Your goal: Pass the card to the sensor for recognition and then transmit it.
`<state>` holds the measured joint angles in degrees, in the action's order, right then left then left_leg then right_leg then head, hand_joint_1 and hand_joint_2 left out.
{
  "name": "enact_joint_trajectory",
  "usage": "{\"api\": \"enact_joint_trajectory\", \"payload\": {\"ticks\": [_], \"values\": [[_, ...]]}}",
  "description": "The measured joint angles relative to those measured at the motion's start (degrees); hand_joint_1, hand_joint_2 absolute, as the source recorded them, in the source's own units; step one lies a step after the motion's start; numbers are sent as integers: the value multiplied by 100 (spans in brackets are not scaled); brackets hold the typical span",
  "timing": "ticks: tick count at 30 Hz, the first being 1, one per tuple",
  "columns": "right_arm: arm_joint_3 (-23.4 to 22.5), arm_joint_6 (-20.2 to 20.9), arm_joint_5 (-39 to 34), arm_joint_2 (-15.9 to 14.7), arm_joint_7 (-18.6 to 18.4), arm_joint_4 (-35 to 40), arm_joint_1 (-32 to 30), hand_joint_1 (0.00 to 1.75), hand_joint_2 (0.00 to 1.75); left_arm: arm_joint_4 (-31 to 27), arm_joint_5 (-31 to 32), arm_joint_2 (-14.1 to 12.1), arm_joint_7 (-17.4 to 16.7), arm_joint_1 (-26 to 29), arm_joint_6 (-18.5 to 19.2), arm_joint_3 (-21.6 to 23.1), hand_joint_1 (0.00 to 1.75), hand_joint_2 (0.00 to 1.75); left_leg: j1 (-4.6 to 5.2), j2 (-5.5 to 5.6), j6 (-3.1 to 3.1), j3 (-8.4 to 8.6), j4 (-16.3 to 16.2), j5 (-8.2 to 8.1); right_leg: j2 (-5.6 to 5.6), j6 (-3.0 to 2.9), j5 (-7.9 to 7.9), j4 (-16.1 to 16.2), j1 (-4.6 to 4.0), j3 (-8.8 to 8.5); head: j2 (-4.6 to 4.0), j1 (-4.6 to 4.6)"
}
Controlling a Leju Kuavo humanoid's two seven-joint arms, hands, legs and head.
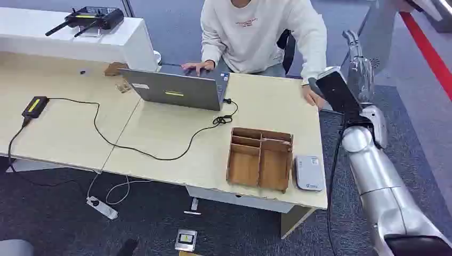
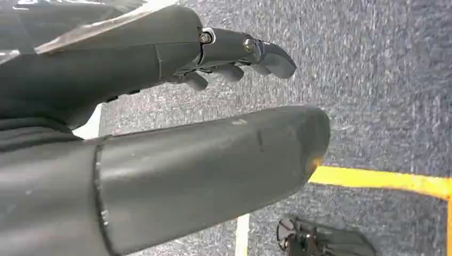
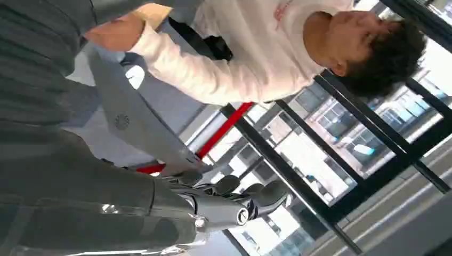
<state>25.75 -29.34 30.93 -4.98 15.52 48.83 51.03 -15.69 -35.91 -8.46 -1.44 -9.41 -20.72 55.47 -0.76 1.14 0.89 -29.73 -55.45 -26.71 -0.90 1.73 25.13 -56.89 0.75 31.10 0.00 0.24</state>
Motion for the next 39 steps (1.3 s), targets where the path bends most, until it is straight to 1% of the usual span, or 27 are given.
{"api": "enact_joint_trajectory", "payload": {"ticks": [9,15,25,26,29,30,32,39], "values": [[-15,51,33,-35,-51,53,-72,0,175,-247,-2,-162,0,3,-20,83,0,0,2,0,0,0,0,0,0,0,0,0,1,-1,0,0],[-79,51,291,-64,-121,155,-166,0,175,-282,0,-219,107,-1,57,144,0,0,1,0,0,0,0,0,0,0,0,0,0,0,0,2],[-247,90,529,-101,-188,389,-367,0,175,-300,107,-311,260,-50,52,306,0,0,1,0,0,-1,0,0,0,0,0,0,0,-1,0,0],[-249,88,590,-101,-186,391,-368,0,175,-300,96,-328,306,-52,52,321,0,0,1,0,0,-1,0,0,0,0,0,0,0,-2,0,2],[-247,27,833,-87,-83,385,-364,0,175,-228,-4,-429,647,-63,131,334,0,0,-1,0,0,-2,1,0,0,0,0,0,0,-2,0,2],[-247,11,861,-81,-81,383,-363,0,175,-195,-9,-457,706,-67,155,335,0,0,-1,0,0,-2,1,0,0,0,0,0,0,-2,0,-2],[-247,-15,896,-63,-72,378,-359,0,175,-144,-24,-505,754,-66,162,335,0,0,-1,0,0,-2,1,0,0,0,0,0,0,-1,0,0],[-247,-50,901,-29,-42,361,-341,0,175,-44,-26,-523,756,-68,160,341,0,0,1,0,0,-2,1,0,0,0,0,-1,-1,-2,0,2]]}}
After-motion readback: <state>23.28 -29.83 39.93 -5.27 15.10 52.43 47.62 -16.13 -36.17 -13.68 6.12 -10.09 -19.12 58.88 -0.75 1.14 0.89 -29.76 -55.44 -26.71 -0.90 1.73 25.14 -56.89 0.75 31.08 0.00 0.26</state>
